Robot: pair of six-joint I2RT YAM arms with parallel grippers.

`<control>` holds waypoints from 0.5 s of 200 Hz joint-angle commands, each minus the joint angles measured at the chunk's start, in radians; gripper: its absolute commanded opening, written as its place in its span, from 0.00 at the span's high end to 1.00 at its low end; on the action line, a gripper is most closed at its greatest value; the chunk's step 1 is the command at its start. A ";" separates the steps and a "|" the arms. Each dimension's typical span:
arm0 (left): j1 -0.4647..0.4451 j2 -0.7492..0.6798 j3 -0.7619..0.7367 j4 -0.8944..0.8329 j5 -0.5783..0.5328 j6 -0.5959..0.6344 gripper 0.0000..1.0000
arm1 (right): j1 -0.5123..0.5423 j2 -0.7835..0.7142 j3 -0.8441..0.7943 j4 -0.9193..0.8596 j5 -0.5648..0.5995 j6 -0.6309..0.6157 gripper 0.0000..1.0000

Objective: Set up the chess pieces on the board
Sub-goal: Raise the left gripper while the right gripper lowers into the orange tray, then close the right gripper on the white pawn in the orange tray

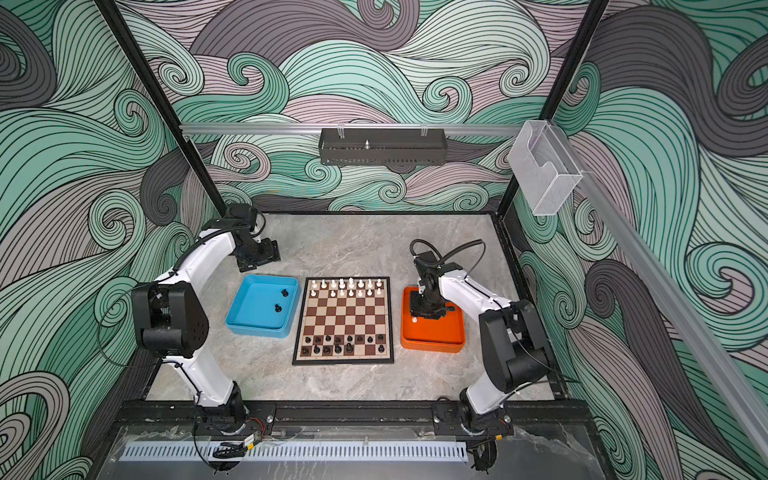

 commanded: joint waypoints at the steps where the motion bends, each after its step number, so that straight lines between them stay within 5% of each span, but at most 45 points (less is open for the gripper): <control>1: 0.012 0.003 -0.007 0.003 0.023 0.007 0.18 | 0.004 0.023 0.030 -0.003 0.038 0.009 0.62; 100: 0.017 0.009 -0.011 0.004 0.028 0.009 0.18 | 0.012 0.089 0.059 0.008 0.024 0.006 0.68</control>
